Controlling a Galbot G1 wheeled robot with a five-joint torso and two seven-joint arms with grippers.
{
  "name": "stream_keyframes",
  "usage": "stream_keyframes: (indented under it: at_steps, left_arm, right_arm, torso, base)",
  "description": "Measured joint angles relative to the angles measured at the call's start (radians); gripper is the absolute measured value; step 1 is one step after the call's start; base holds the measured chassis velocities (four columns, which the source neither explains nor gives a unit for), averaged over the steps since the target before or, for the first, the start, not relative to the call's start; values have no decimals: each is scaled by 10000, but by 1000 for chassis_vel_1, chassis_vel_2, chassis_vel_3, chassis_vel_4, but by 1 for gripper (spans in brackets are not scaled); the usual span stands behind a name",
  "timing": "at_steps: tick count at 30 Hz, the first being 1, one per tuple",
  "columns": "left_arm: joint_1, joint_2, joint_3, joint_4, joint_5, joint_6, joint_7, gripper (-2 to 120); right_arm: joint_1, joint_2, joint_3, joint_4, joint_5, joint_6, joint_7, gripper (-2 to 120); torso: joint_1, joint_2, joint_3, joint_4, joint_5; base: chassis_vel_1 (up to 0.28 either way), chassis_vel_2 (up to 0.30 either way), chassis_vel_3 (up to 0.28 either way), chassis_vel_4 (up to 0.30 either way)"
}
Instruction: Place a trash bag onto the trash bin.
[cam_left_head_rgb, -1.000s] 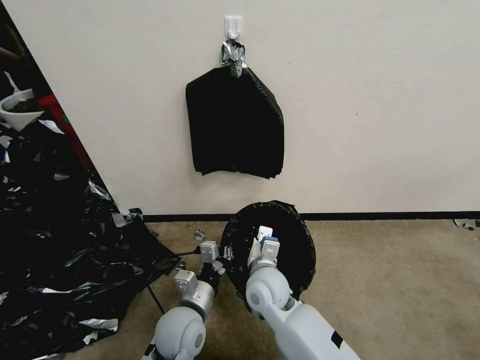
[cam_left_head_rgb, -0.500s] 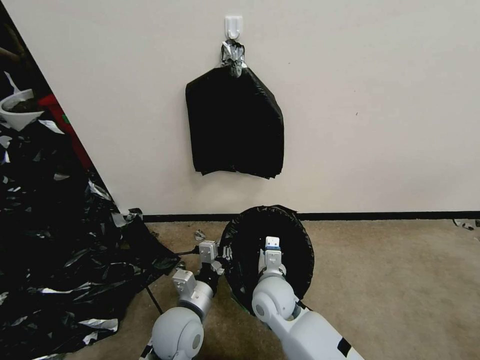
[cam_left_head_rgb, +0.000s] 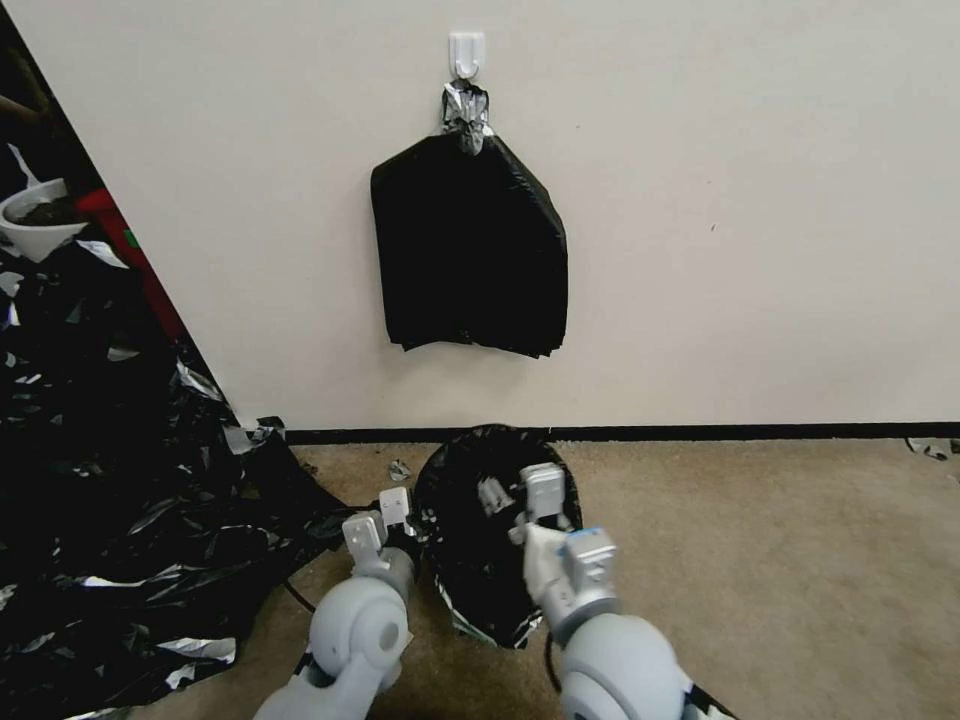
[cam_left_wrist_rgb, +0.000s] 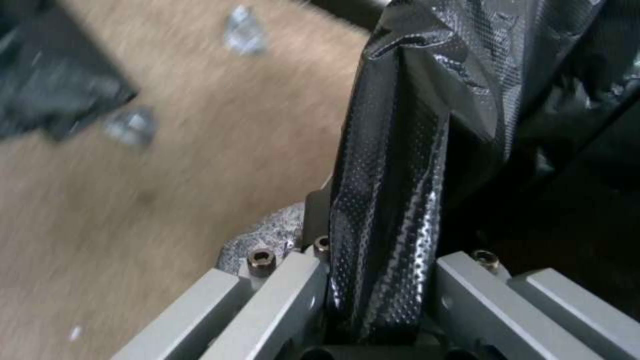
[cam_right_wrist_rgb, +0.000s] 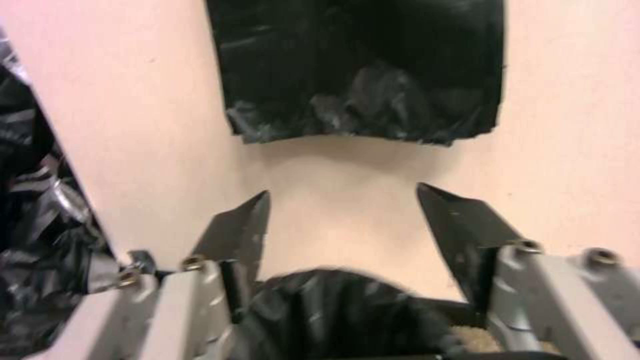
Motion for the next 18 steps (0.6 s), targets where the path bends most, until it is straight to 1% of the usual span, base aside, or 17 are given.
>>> stream_keyframes:
  at_steps: [1,2,3,4,5,7,8,9,10,11,12,13,14,15,16,17,18]
  left_arm:
    - [0,0,0,0,0,0,0,1]
    - [-52,-18,-23,84,-184,1,-221,3]
    - [-62,-20,-28,109,-229,-74,-249,7]
    - [-62,-20,-28,109,-229,-74,-249,7]
    - [-42,-17,-32,111,-221,-184,-179,11]
    - [80,26,-26,41,-83,-604,310,20]
    - [80,26,-26,41,-83,-604,310,20]
    - [137,57,-26,-18,-5,-756,512,23]
    - [335,167,-30,-254,199,-998,1040,31]
    - [417,209,-41,-367,262,-1037,1152,36]
    - [417,209,-41,-367,262,-1037,1152,36]
    - [520,256,-59,-506,346,-1061,1228,40]
    - [670,321,-67,-671,604,-1138,1333,47]
    - [670,321,-67,-671,604,-1138,1333,47]
    - [799,371,-66,-791,865,-1268,1452,50]
    - [1024,460,-50,-953,1368,-1641,1676,57]
    - [1241,544,-25,-1062,1959,-2098,1896,60]
  right_arm:
    - [0,0,0,0,0,0,0,65]
    - [-13,27,53,-34,63,20,106,70]
    - [-24,60,70,-109,90,59,171,76]
    - [-24,60,70,-109,90,59,171,76]
    - [-40,98,79,-201,105,120,212,78]
    - [-40,218,108,-369,107,299,259,86]
    - [-40,218,108,-369,107,299,259,86]
    - [-30,262,123,-428,108,367,271,90]
    - [41,377,228,-636,110,677,296,98]
    - [75,420,297,-737,112,860,306,99]
    - [75,420,297,-737,112,860,306,99]
    - [97,458,385,-832,115,1012,318,100]
    - [106,512,550,-956,96,1245,329,100]
    - [106,512,550,-956,96,1245,329,100]
    - [99,565,708,-1070,-3,1533,329,100]
    - [77,633,951,-1275,-182,2056,337,100]
    - [43,702,1216,-1459,-406,2561,335,100]
  torso:
    - [0,0,0,0,0]
    - [0,0,0,0,-2]
    - [0,0,0,0,-2]
    - [0,0,0,0,-2]
    - [0,0,0,0,-1]
    - [0,0,0,0,-3]
    - [0,0,0,0,-3]
    - [1,0,0,0,-2]
    - [0,0,0,1,-1]
    - [0,0,0,2,-2]
    - [0,0,0,2,-2]
    - [0,1,0,2,-1]
    - [0,0,0,2,-2]
    - [0,0,0,2,-2]
    - [0,0,0,2,-3]
    - [0,0,0,2,-2]
    - [0,0,0,1,-1]
  base:
    - [0,0,0,0]
    - [0,0,0,0]
    - [0,0,0,0]
    - [0,0,0,0]
    - [0,0,0,0]
    - [0,0,0,0]
    - [0,0,0,0]
    - [0,0,0,0]
    - [0,0,0,0]
    - [0,0,0,0]
    - [0,0,0,0]
    - [0,0,0,0]
    - [0,0,0,0]
    - [0,0,0,0]
    - [0,0,0,0]
    - [0,0,0,0]
    - [0,0,0,0]
